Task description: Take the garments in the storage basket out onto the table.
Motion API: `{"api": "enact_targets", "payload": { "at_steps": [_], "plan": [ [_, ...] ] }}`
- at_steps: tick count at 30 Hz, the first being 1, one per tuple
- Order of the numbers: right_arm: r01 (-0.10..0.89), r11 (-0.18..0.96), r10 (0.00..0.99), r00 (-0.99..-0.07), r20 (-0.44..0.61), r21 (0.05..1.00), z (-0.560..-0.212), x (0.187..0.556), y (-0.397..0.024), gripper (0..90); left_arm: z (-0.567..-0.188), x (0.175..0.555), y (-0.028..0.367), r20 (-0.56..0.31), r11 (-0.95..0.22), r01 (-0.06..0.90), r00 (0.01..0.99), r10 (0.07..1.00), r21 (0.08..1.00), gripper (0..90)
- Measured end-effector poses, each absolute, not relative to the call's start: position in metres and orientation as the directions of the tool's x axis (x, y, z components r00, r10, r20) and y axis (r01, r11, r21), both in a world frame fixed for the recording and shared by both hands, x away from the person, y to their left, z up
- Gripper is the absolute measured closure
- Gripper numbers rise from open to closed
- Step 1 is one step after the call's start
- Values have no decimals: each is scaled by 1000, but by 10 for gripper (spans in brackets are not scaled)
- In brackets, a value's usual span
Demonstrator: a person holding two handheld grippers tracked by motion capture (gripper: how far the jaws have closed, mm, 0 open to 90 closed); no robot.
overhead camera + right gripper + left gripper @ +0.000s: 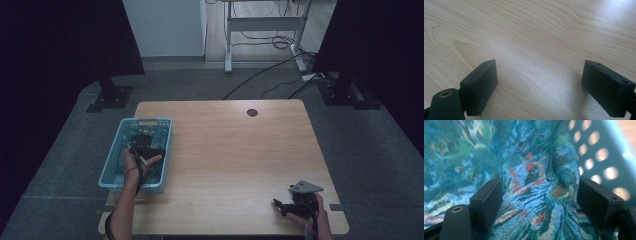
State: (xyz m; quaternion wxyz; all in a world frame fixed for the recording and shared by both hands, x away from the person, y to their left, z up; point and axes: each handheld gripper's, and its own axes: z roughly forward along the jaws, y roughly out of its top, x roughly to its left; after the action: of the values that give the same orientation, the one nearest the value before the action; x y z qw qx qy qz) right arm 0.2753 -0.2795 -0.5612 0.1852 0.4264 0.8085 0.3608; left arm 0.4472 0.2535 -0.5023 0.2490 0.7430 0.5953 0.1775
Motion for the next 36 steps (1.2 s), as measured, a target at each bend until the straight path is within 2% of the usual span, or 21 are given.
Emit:
{"api": "enact_targets", "payload": {
  "at_steps": [6, 13, 27, 36],
  "plan": [
    [556, 375, 824, -567, 8, 742, -561, 275, -279, 128, -508, 453, 255, 4, -175, 827, 205, 979, 535, 217],
    [556, 375, 824, -567, 8, 741, -561, 275, -279, 128, -510, 456, 255, 16, -181, 833, 203, 979, 522, 210],
    [557, 374, 825, -566, 9, 741, -561, 275, -279, 128, -520, 468, 257, 79, -208, 847, 194, 978, 489, 143],
    [557, 374, 825, -565, 9, 741, -561, 274, -279, 128, -523, 474, 265, 67, -182, 855, 171, 983, 485, 96]
  ]
}}
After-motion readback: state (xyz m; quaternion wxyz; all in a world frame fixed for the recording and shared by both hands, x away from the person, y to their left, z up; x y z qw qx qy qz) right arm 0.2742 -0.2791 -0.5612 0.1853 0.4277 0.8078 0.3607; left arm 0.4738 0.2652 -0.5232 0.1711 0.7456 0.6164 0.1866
